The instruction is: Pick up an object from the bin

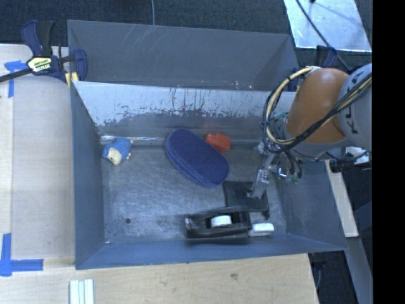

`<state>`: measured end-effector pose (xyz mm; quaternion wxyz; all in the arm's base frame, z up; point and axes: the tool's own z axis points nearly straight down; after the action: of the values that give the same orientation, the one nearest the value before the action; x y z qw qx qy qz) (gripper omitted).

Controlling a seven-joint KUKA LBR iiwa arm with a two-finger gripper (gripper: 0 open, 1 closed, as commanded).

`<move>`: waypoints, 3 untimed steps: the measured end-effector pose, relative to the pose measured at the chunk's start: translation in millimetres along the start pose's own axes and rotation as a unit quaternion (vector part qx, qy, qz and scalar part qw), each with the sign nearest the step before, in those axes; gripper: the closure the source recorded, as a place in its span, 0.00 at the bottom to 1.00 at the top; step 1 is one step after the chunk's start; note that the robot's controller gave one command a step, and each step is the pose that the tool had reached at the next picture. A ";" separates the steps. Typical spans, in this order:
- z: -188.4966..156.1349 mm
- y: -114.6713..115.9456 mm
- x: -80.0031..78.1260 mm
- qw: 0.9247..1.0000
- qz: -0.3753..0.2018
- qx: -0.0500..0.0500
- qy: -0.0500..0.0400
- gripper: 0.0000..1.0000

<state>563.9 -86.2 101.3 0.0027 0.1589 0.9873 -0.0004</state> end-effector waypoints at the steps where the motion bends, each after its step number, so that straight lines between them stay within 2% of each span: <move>1: 1.2 12.6 17.6 1.000 -0.002 0.000 0.003 0.00; 2: 31.4 19.8 28.1 0.999 0.034 0.000 0.001 0.00; 3: 30.5 19.7 26.6 0.999 0.033 0.000 -0.001 0.00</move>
Offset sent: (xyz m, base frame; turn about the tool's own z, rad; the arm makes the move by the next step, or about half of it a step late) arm -0.0127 0.0171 -0.0013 -0.0006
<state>545.0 -59.2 70.7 0.0037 0.1912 0.9815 -0.0002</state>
